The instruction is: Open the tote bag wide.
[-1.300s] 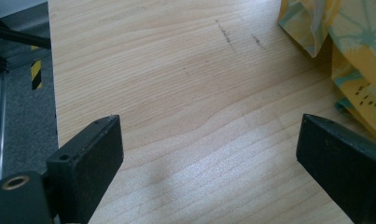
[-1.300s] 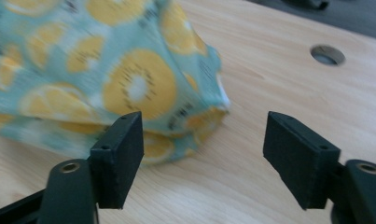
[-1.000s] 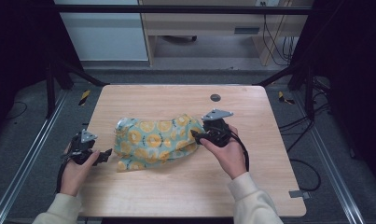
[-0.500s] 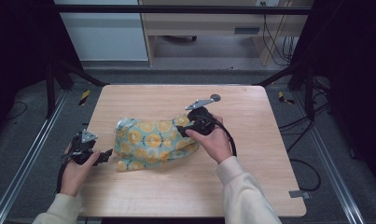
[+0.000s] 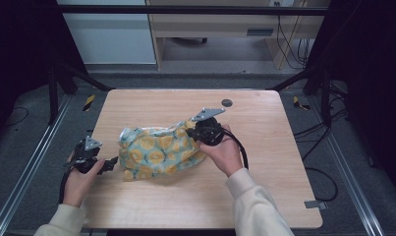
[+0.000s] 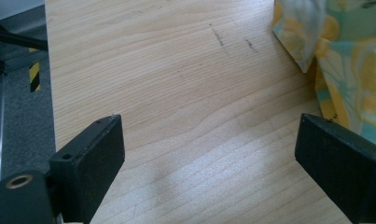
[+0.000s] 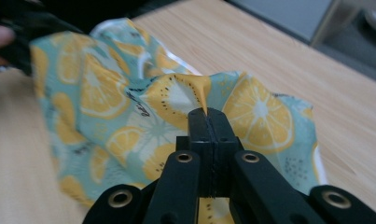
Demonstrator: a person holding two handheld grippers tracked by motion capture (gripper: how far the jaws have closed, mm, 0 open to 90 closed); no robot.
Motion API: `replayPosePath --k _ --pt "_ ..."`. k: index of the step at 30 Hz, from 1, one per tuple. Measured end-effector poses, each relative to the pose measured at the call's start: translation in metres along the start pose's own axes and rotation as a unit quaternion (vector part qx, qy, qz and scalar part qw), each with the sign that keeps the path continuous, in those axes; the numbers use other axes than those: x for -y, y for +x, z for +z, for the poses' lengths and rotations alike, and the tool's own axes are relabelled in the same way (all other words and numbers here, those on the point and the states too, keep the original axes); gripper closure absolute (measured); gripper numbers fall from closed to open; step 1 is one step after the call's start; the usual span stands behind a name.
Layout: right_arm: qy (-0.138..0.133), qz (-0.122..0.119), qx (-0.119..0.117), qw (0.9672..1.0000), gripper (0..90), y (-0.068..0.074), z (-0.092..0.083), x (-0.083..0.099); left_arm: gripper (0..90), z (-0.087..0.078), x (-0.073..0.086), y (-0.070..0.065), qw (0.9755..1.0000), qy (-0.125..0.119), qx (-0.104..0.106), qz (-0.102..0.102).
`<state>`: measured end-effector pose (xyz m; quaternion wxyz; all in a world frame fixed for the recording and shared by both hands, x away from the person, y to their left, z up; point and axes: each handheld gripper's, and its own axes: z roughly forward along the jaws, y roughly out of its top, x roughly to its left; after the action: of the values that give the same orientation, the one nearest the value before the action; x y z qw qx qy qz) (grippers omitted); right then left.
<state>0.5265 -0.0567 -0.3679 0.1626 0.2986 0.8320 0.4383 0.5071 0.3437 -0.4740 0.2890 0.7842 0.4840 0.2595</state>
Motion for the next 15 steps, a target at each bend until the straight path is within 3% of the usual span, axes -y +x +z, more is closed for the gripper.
replayPosePath --k 3,7,12,13,15 --pt "-0.034 -0.024 -0.02 0.999 90.0 0.019 -0.019 0.003 9.5 0.0 0.0 0.002 0.9999 -0.001 0.004 -0.009" --pt "-0.052 -0.04 -0.042 0.997 90.0 0.042 -0.038 0.021 10.5 -0.004 -0.001 0.003 0.9999 -0.006 0.001 -0.013" --pt "-0.036 -0.039 -0.059 0.9968 90.0 0.059 -0.046 0.058 12.9 -0.013 -0.005 0.003 0.9997 -0.021 -0.002 -0.015" --pt "-0.036 -0.039 -0.059 0.9968 90.0 0.059 -0.046 0.058 13.9 -0.013 -0.005 0.003 0.9997 -0.021 -0.002 -0.015" --pt "-0.012 -0.036 -0.065 0.9972 90.0 0.064 -0.041 0.081 15.6 -0.022 -0.011 0.0 0.9993 -0.036 -0.004 -0.011"
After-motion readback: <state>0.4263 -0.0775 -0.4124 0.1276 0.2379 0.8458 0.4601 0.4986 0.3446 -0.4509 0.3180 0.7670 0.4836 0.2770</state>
